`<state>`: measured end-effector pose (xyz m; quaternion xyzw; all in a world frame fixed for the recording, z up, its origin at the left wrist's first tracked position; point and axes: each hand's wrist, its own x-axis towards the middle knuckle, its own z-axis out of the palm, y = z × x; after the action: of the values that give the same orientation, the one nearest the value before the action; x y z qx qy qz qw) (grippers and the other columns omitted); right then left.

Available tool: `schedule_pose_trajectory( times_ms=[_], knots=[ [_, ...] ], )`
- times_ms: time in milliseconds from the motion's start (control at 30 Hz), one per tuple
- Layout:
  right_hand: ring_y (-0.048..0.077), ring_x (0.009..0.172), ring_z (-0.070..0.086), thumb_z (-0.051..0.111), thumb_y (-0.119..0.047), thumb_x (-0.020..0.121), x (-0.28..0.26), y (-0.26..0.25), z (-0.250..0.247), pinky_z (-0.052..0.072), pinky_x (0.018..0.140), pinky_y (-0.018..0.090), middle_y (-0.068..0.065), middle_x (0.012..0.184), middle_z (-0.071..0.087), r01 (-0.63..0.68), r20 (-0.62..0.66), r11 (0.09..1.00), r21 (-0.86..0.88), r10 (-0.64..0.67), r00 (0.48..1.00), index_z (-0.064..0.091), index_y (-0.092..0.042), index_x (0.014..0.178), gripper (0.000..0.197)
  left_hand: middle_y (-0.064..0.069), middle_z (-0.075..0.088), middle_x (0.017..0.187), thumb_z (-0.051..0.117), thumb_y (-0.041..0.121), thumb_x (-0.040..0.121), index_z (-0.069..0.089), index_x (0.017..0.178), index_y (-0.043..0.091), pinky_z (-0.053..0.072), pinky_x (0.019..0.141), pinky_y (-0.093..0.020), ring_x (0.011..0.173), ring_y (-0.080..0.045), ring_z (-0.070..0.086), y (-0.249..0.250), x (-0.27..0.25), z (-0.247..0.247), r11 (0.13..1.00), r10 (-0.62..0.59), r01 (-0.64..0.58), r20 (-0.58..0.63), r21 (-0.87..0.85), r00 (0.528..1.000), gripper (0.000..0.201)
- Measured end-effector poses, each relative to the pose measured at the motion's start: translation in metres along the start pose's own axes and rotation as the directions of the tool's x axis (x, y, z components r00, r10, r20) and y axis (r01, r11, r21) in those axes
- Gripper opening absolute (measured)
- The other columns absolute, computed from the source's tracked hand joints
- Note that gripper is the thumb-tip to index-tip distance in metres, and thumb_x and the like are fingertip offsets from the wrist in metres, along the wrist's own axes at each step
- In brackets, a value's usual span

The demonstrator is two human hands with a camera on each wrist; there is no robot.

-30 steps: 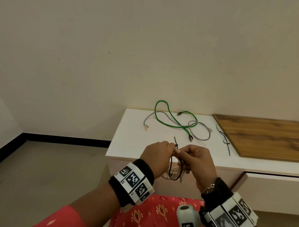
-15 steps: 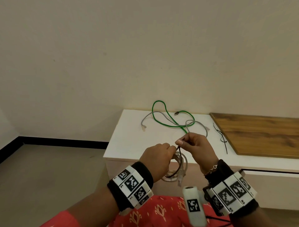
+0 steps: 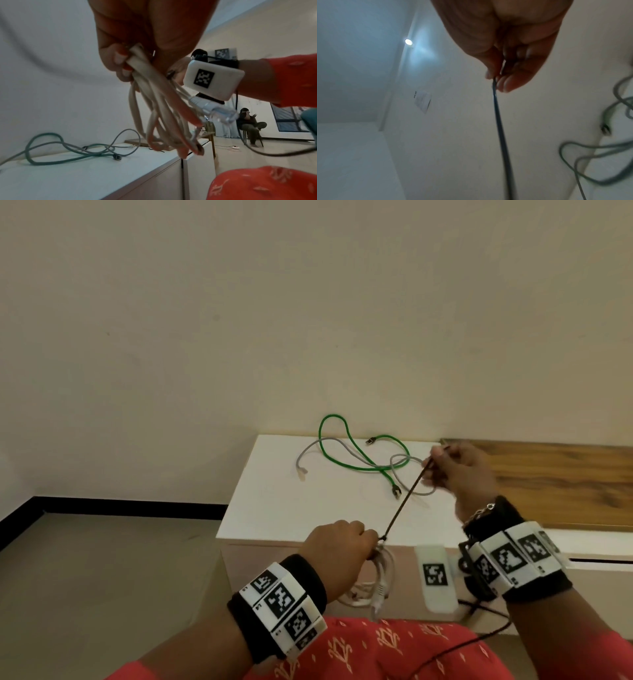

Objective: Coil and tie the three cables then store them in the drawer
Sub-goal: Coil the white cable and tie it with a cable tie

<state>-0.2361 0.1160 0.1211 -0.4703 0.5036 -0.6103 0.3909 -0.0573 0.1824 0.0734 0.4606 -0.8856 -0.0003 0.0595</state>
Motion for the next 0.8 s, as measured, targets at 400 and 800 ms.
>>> schedule_pose_trajectory(
  times_ms=[400, 800],
  knots=[
    [0.015, 0.067, 0.063, 0.057, -0.009, 0.086, -0.054, 0.029, 0.026, 0.055, 0.064, 0.021, 0.004, 0.073, 0.069, -0.169, 0.461, 0.976, -0.135, 0.212, 0.862, 0.063, -0.006, 0.081, 0.008, -0.008, 0.058, 0.113, 0.038, 0.013, 0.093, 0.044, 0.124, 0.017, 0.041, 0.075, -0.035, 0.101, -0.029, 0.056, -0.016, 0.001, -0.002, 0.991, -0.135, 0.134, -0.058, -0.023, 0.989, 0.032],
    [0.008, 0.058, 0.061, 0.049, 0.001, 0.09, -0.04, 0.041, 0.031, 0.051, 0.054, 0.013, 0.008, 0.067, 0.063, -0.084, 0.288, 0.98, -0.182, 0.135, 0.948, 0.049, -0.004, 0.067, 0.023, -0.015, 0.057, 0.105, 0.031, 0.017, 0.098, 0.045, 0.109, 0.008, 0.032, 0.069, -0.037, 0.091, -0.034, 0.053, -0.012, 0.001, -0.001, 0.991, -0.074, 0.078, 0.048, -0.108, 0.996, 0.02]
  ],
)
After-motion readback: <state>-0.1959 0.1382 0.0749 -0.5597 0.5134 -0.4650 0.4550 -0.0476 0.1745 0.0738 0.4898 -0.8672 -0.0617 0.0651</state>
